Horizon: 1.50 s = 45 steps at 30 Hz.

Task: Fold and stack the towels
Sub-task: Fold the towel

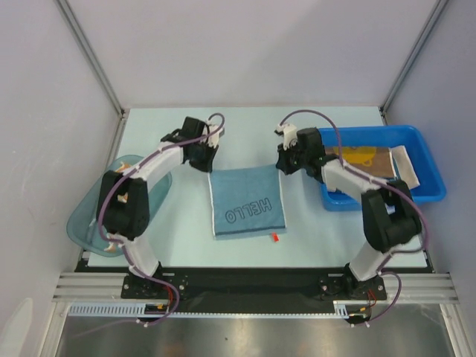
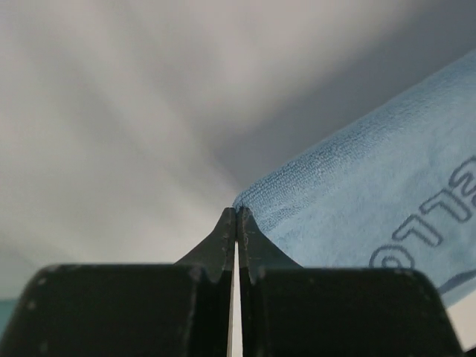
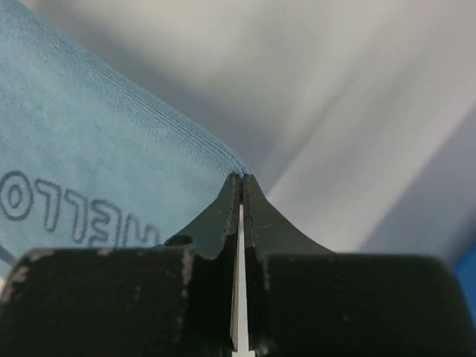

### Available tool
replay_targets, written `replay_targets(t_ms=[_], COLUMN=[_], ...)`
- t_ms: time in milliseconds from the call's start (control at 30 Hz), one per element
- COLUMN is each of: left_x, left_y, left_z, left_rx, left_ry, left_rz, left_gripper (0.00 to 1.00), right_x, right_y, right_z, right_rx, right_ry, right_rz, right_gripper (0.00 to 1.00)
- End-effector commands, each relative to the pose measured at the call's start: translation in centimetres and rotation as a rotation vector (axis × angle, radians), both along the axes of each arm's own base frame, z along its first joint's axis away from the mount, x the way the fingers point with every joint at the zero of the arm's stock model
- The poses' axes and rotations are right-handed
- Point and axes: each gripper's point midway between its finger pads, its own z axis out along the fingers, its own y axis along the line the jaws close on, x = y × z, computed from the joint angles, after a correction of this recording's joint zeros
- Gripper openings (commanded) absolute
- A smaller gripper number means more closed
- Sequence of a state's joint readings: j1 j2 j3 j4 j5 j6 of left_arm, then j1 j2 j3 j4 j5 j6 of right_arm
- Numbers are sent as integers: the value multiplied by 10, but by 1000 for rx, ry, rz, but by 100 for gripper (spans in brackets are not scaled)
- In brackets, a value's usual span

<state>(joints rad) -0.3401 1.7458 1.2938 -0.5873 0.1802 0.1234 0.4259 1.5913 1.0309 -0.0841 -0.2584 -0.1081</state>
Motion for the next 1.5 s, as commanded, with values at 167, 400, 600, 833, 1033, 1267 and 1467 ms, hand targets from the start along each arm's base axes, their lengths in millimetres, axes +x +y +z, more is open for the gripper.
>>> replay_targets(t_ms=[167, 400, 600, 833, 1033, 1267, 1467], left_x=[102, 131, 126, 101, 76, 40, 11], left_y=[-23, -22, -17, -9, -13, -16, -22], left_z=[28, 12, 9, 39, 35, 35, 33], left_rx=[-77, -56, -35, -31, -75, -110, -131], left_ry=[-144, -157, -135, -193, -145, -128, -109], left_rz=[-65, -88, -101, -126, -148, -171, -184], left_gripper=[0, 0, 0, 0, 0, 0, 0], right_x=[118, 143, 139, 117, 95, 58, 23], right_y=[1, -4, -10, -24, -28, -29, -28], right_z=[12, -11, -3, 14, 15, 17, 15], right_rx=[123, 81, 38, 2, -6, -42, -48], right_ry=[-63, -76, -113, -167, -147, -141, -123], right_rz=[36, 57, 72, 55, 38, 14, -6], right_gripper=[0, 0, 0, 0, 0, 0, 0])
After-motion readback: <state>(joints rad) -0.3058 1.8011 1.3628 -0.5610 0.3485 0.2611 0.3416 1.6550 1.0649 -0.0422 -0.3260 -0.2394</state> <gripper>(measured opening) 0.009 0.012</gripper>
